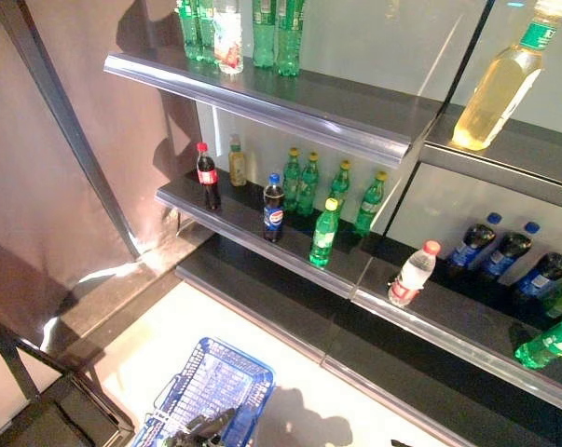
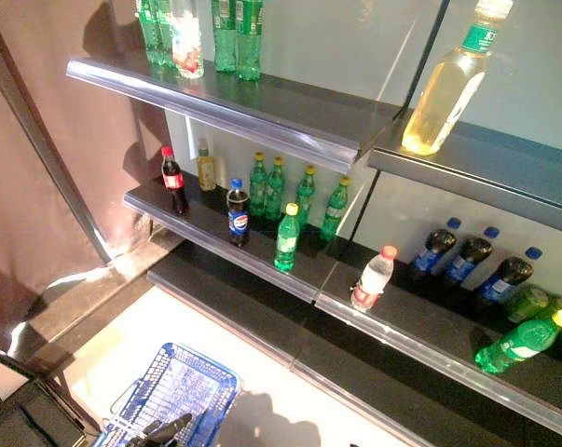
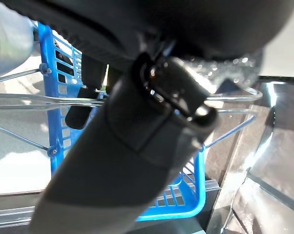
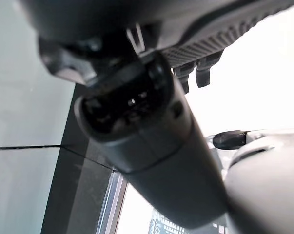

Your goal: Pick up the drink and place into the basket.

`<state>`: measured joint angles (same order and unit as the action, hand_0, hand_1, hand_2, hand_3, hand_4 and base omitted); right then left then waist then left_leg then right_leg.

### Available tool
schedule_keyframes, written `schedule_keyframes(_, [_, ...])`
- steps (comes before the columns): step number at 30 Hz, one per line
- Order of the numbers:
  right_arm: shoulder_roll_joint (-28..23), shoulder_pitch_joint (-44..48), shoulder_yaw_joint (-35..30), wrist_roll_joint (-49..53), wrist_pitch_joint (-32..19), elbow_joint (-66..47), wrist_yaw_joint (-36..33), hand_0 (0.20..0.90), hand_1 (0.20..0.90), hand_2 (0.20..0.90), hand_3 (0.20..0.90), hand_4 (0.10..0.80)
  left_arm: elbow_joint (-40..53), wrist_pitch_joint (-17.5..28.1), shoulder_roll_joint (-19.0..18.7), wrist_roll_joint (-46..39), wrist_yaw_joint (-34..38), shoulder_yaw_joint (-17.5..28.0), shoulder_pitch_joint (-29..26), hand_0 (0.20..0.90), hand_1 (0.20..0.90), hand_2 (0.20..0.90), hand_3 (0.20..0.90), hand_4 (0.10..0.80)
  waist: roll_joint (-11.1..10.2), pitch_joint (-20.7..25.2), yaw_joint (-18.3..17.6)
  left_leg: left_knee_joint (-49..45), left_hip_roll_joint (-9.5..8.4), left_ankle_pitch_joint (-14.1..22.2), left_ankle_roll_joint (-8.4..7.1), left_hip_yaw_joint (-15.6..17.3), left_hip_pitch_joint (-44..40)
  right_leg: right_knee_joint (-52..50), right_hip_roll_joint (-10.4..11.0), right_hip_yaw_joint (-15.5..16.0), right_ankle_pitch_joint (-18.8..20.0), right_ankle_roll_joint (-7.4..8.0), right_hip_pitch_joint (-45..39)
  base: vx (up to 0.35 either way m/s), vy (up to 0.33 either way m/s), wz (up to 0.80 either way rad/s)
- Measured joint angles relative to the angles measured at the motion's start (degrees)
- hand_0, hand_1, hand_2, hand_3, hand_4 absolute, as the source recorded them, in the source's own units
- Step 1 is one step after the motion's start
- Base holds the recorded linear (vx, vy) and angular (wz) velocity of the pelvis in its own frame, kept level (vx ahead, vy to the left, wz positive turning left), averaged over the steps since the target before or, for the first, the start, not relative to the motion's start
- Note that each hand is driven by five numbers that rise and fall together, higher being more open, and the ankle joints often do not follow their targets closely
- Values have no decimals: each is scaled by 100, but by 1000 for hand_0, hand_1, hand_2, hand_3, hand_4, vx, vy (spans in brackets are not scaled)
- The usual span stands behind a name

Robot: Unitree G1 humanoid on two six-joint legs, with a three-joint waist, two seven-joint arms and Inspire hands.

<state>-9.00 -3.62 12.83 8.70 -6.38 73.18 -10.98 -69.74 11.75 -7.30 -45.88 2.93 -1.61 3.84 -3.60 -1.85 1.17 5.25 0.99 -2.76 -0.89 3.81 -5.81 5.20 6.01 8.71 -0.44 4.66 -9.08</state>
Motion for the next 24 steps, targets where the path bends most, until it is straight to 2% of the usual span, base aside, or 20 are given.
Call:
schedule_keyframes(7, [-155, -171, 593, -919, -589, -711, -600, 900, 900, 900, 900, 800, 147, -20, -8, 0, 27, 3, 2, 300, 300, 300, 200, 100, -31, -73, 3, -1, 7, -1, -1, 9, 21, 0, -6, -7, 2, -1, 26, -30, -19, -1])
schedule_keyframes(12, [-575, -433, 802, -1148, -484, -2897, -856, 900, 900, 900, 900, 800, 625, -193, -41, 1, 192, 26, 68, 300, 300, 300, 200, 100, -74, -282, -25, -2, 21, -3, -3, 38, 64, 1, -21, -42, 11, -8, 83, -35, -45, -3])
schedule_keyframes(17, [-1305, -502, 997, -1628, -291, -4888, -1166, 900, 900, 900, 900, 800, 855, -270, -76, 1, 277, 34, 130, 300, 300, 300, 200, 100, -119, -418, -67, -32, 27, -8, -6, 61, 92, -20, -24, -98, 58, 4, 119, -16, -16, -6])
schedule_keyframes(24, [-1728, -583, 472, -1951, -310, -6820, -1810, 900, 900, 900, 900, 800, 914, -235, -34, 5, 266, 181, 211, 300, 300, 300, 200, 100, -130, -473, -158, 4, 58, 5, -2, 300, 72, 0, -25, -131, 127, 3, 221, -3, 32, -16])
